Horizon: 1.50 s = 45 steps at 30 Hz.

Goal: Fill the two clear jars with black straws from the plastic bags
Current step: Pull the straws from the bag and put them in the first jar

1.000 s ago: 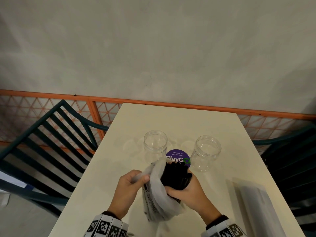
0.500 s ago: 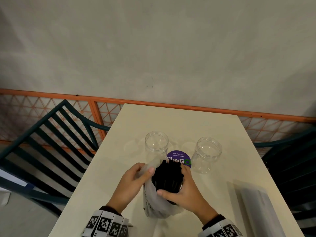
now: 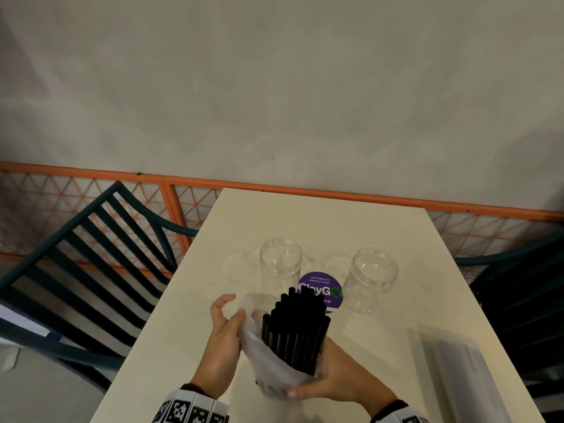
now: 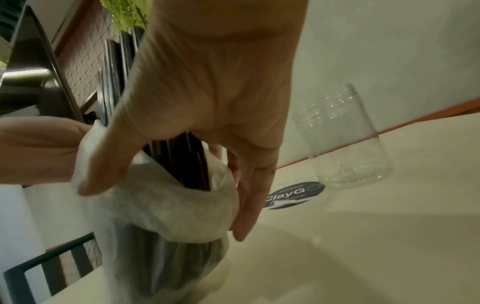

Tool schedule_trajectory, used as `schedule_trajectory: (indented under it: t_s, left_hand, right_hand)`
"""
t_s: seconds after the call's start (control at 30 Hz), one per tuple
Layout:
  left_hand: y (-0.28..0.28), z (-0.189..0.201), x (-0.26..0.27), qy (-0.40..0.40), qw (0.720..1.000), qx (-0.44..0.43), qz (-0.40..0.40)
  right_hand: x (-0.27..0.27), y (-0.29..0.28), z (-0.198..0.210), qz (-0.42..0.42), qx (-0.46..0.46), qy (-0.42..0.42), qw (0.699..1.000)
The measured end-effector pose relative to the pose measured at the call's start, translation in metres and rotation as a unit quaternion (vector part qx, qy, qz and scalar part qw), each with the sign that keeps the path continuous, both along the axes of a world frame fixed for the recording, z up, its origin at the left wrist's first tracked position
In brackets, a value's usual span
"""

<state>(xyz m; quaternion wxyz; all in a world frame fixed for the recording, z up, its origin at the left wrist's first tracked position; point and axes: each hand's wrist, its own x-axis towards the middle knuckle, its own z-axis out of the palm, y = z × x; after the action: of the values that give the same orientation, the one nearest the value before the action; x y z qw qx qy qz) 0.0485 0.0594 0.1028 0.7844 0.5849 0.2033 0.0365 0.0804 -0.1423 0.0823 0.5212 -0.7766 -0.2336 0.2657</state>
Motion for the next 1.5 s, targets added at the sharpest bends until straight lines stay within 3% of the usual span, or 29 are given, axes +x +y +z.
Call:
schedule_trajectory:
  t_s: [0.17, 0.3, 0.37, 0.5, 0.6, 0.7, 0.87, 1.0, 1.13, 1.23, 1.37, 1.5]
  left_hand:
    - [0.013, 0.006, -0.008, -0.063, 0.996, -0.004, -0.069]
    - [0.02, 0.003, -0.02, -0.107, 0.973, 0.114, -0.169]
    - [0.017, 0.0, -0.021, -0.119, 0.964, 0.183, -0.153]
    - [-0.001, -0.008, -0.018, -0.127, 0.964, 0.227, -0.055]
    - [-0.014, -0.014, -0.018, -0.156, 0.937, 0.314, -0.011]
    - [-0.02, -0.016, -0.02, -0.185, 0.906, 0.38, -0.007]
    - [-0.027, -0.013, -0.02, -0.208, 0.877, 0.433, 0.0]
    - [-0.034, -0.017, -0.024, -0.225, 0.857, 0.463, -0.038]
    - [-0.029, -0.014, -0.029, -0.229, 0.868, 0.433, -0.084]
    - [-0.02, -0.011, -0.027, -0.175, 0.888, 0.424, -0.041]
    - [-0.026, -0.005, -0.013, -0.128, 0.945, 0.267, -0.137]
    - [-0.037, -0.016, -0.006, -0.123, 0.958, 0.221, -0.139]
  right_hand:
    - [0.007, -0.006, 0.008, -0.056, 0.002, 0.0, 0.998]
    - [0.013, -0.017, -0.007, -0.163, -0.074, -0.021, 0.984]
    - [0.014, -0.018, -0.014, -0.21, -0.085, -0.022, 0.974]
    - [0.01, -0.012, -0.012, -0.212, -0.081, -0.032, 0.973]
    - [0.007, -0.007, -0.012, -0.239, -0.059, -0.044, 0.968]
    - [0.005, -0.006, -0.008, -0.246, -0.014, -0.029, 0.969]
    - [-0.004, -0.007, 0.003, -0.131, 0.08, 0.068, 0.986]
    - [-0.005, 0.0, 0.004, -0.182, 0.09, 0.029, 0.979]
    - [0.002, -0.009, -0.005, -0.21, 0.106, 0.052, 0.97]
    - [0.004, -0.015, -0.008, -0.196, 0.116, 0.08, 0.97]
    - [0.002, -0.011, -0.012, -0.156, 0.105, 0.115, 0.975]
    - [0.008, -0.001, -0.009, -0.169, 0.13, 0.139, 0.967]
